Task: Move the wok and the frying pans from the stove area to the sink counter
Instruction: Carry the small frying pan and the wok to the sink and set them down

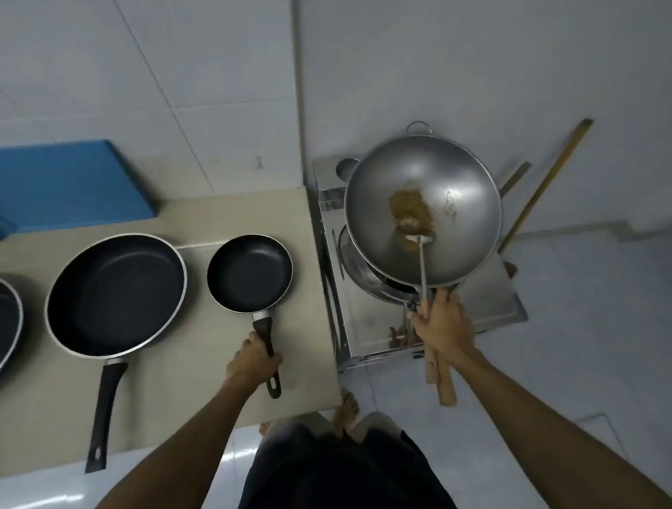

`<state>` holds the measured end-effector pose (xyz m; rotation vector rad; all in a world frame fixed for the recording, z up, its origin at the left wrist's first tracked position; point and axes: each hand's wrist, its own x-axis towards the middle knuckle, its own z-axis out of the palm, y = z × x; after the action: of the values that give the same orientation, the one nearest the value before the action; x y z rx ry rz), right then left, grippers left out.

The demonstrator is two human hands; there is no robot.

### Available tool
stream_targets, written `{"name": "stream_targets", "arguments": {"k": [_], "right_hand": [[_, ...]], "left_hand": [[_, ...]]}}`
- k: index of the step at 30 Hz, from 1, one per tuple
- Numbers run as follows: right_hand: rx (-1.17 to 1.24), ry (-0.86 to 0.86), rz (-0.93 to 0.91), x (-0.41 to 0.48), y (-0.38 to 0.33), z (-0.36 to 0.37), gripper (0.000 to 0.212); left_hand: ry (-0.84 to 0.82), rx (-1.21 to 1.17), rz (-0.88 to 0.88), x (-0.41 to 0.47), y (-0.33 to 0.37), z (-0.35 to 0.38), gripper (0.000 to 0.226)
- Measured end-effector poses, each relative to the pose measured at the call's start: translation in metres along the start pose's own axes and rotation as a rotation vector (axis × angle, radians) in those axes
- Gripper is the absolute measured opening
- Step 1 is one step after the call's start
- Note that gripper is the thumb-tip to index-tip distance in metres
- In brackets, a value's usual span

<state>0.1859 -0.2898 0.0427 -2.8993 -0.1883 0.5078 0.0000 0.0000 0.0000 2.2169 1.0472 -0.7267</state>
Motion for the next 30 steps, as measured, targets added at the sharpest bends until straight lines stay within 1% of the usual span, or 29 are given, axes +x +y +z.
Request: {"name": "stream_targets", "arguments": {"k": [2,4,8,13,16,19,22,25,27,30], "right_hand": [[0.076,-0.003,0.055,0.001,0.0,0.003,0.062],[0.092,-0.028,0.078,0.001,0.002,0.009,0.064],[0.136,-0.059,0.138,0.003,0.008,0.021,0.061],[0.222,-0.089,0.222,0.003,0.007,0.028,0.043],[0.295,-0.143,0.251,0.003,0.009,0.028,0.04],[0.459,-0.201,0.278,0.004,0.012,0.028,0.038],[0.626,-0.209,0.297,0.001,0.016,0.026,0.039],[0.811,-0.247,0.32,-0.003,0.019,0.021,0.052],[0.932,-0.286,0.366,-0.001,0.02,0.018,0.059],[1.004,-0.36,0.386,0.005,0.024,0.013,0.06]], "left_hand": [[-0.011,-0.128,-0.049,0.006,0.001,0.005,0.054],[-0.016,-0.252,-0.088,0.011,0.003,0.01,0.052],[0.036,-0.458,-0.129,0.023,0.003,0.021,0.039],[0.135,-0.641,-0.089,0.018,0.005,0.018,0.021],[0.171,-0.781,-0.084,0.013,0.01,0.01,0.015],[0.193,-0.79,-0.055,0.008,0.011,0.004,0.017],[0.189,-0.797,-0.001,-0.004,0.013,0.002,0.013],[0.157,-0.821,0.074,-0.016,0.016,-0.001,0.006],[0.156,-0.82,0.118,-0.022,0.02,-0.005,0.006],[0.158,-0.787,0.16,-0.028,0.027,-0.009,0.006]]}}
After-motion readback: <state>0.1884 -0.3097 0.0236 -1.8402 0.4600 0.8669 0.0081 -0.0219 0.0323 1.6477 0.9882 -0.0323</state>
